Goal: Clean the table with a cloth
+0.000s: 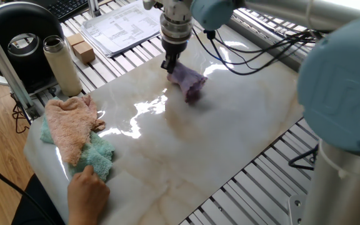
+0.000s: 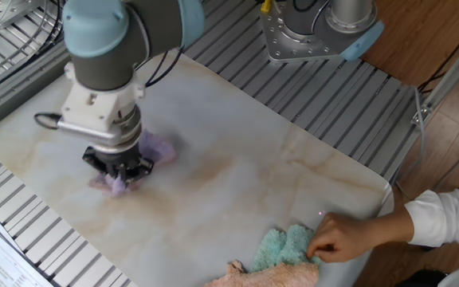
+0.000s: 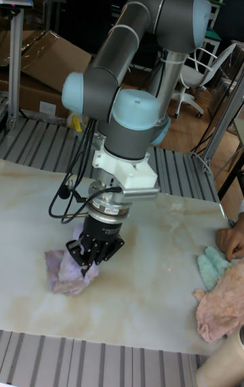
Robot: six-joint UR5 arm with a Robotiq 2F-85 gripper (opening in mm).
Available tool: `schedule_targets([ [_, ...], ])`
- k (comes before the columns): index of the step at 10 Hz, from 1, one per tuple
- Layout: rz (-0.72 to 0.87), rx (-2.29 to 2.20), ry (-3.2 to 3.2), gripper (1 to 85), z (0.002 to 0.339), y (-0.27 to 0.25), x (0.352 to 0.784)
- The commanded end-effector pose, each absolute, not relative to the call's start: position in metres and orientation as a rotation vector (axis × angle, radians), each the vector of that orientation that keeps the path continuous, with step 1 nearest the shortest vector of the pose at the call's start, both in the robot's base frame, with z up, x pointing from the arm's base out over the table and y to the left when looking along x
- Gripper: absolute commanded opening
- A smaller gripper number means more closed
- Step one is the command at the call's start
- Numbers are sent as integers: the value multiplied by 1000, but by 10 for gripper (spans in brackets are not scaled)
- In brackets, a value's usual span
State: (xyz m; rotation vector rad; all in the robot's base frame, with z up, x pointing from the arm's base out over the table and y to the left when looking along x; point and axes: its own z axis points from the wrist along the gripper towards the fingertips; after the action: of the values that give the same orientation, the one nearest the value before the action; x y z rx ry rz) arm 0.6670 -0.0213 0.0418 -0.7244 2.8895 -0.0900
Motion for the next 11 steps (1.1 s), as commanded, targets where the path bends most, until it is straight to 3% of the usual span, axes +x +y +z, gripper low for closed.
schedule_targets([
  [1, -62, -722, 2905, 10, 48, -13, 683],
  [7, -104, -725, 2877, 10, 49, -14, 698],
  [11, -99, -702, 2900, 10, 52, 14, 718],
])
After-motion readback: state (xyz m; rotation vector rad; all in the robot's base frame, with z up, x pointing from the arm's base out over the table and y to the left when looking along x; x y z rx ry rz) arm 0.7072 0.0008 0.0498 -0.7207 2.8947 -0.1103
